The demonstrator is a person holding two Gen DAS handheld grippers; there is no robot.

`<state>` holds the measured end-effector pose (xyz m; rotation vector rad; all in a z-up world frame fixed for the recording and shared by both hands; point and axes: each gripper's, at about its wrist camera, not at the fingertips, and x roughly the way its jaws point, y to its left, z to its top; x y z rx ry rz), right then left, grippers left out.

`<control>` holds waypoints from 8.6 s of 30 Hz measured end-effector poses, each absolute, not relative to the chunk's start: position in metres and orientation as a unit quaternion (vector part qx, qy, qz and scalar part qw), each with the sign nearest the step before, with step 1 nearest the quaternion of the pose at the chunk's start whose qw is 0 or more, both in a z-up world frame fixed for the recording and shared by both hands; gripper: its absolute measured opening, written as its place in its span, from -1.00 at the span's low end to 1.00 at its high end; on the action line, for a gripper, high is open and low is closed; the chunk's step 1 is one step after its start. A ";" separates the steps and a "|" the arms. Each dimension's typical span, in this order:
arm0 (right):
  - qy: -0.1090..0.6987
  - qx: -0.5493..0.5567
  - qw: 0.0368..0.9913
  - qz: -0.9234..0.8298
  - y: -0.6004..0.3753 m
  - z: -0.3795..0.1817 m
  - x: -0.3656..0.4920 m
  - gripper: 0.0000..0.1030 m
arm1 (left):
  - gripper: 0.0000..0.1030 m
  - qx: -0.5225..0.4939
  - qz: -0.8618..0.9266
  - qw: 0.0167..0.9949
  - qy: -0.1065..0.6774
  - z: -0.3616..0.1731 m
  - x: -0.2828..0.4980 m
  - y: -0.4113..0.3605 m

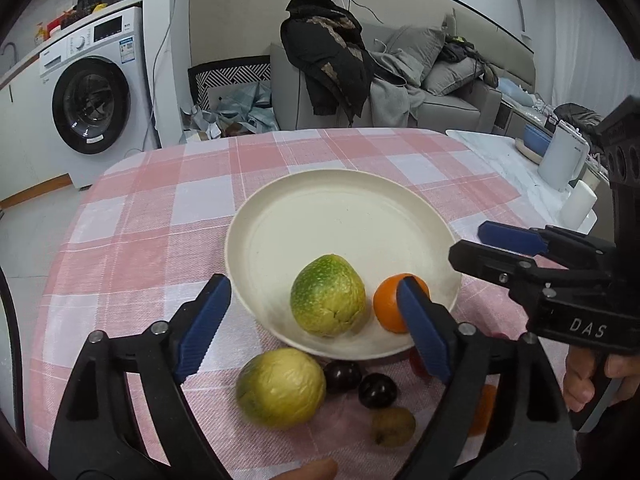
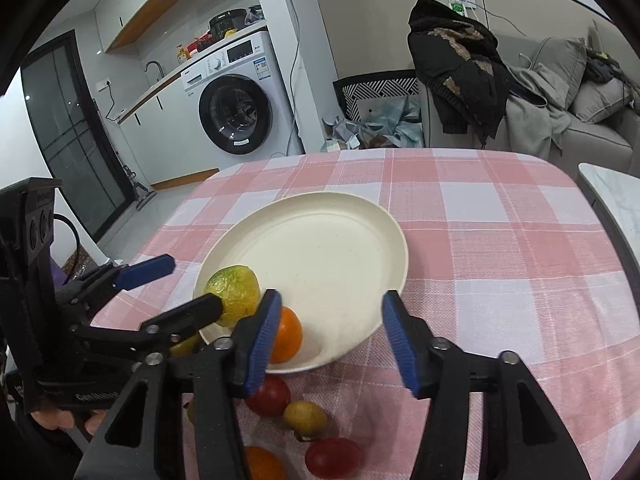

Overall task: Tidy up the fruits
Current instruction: 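Withdraw both open tools from the plate, then grasp the second orange with the right tool, then grasp a small brown kiwi with the left tool while the right tool holds the orange, then carry the kiwi and orange over the plate and open both tools, then withdraw both open tools from the plate, then grasp a red tomato with the right tool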

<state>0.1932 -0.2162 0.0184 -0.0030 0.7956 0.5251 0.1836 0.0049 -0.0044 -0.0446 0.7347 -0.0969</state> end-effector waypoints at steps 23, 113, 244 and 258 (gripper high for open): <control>0.355 -0.025 0.909 0.217 -0.248 0.031 0.121 1.00 | 0.99 -0.010 -0.028 0.944 0.328 0.013 0.070 0.020; 0.402 -0.028 0.862 0.309 -0.231 0.002 0.109 -0.21 | -0.55 0.010 -0.123 0.894 0.431 -0.048 0.105 -0.040; 0.453 -0.028 0.842 0.292 -0.234 -0.021 0.138 0.24 | 0.99 -0.021 -0.002 0.925 0.380 -0.032 0.119 0.036; 0.450 -0.054 0.844 0.287 -0.231 -0.025 0.137 -0.09 | 0.99 -0.021 -0.001 0.923 0.385 -0.036 0.124 0.036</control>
